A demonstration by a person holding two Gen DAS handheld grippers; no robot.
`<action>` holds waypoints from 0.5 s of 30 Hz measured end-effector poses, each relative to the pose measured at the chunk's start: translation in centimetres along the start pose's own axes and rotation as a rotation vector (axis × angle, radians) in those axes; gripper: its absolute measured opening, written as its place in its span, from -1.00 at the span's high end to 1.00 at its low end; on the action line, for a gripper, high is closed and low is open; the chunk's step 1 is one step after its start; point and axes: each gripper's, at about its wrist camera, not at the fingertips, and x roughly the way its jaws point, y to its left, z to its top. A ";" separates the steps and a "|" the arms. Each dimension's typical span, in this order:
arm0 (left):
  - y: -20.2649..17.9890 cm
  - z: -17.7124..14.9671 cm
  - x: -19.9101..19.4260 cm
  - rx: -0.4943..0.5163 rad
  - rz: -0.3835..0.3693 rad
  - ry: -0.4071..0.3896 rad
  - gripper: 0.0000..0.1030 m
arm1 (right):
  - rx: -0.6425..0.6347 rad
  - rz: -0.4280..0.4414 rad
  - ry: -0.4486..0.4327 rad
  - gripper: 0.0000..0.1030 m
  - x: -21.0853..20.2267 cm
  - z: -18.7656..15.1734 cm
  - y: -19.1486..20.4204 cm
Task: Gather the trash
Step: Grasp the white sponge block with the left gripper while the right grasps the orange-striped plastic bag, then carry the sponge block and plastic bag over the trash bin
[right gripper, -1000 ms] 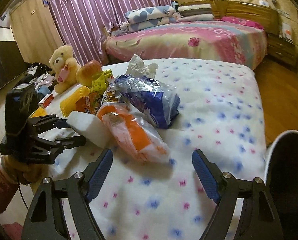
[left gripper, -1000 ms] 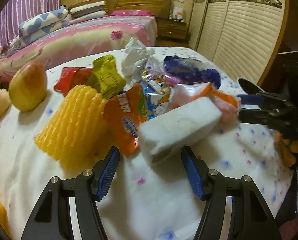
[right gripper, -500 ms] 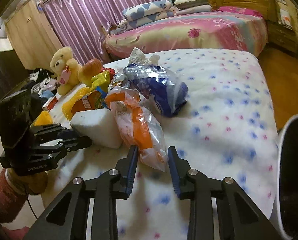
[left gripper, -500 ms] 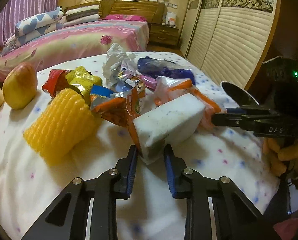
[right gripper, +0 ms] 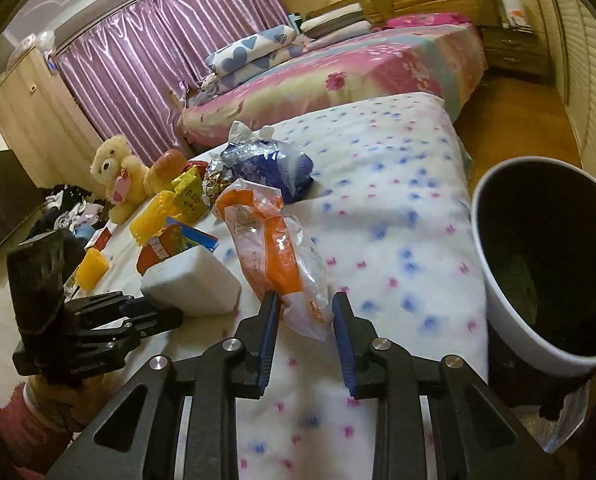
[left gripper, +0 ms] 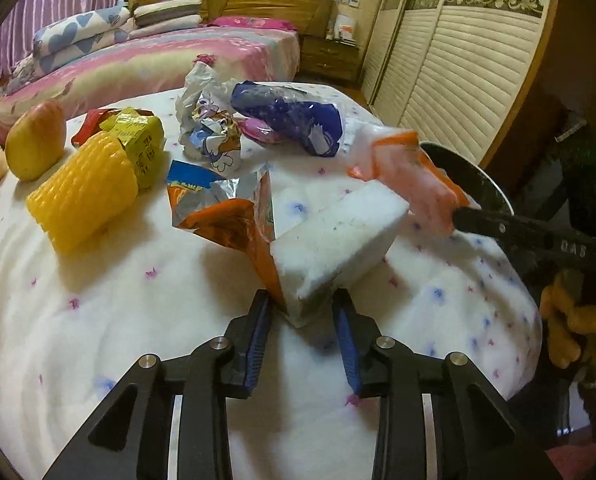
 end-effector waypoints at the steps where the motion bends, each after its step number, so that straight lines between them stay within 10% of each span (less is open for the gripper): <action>1: -0.1 0.0 -0.2 -0.009 -0.006 -0.009 0.38 | 0.004 -0.002 -0.002 0.47 -0.2 -0.1 -0.1; 15: -2.0 -1.1 -1.6 0.016 0.019 -0.051 0.15 | 0.053 -0.009 -0.033 0.47 -2.2 -1.4 -1.3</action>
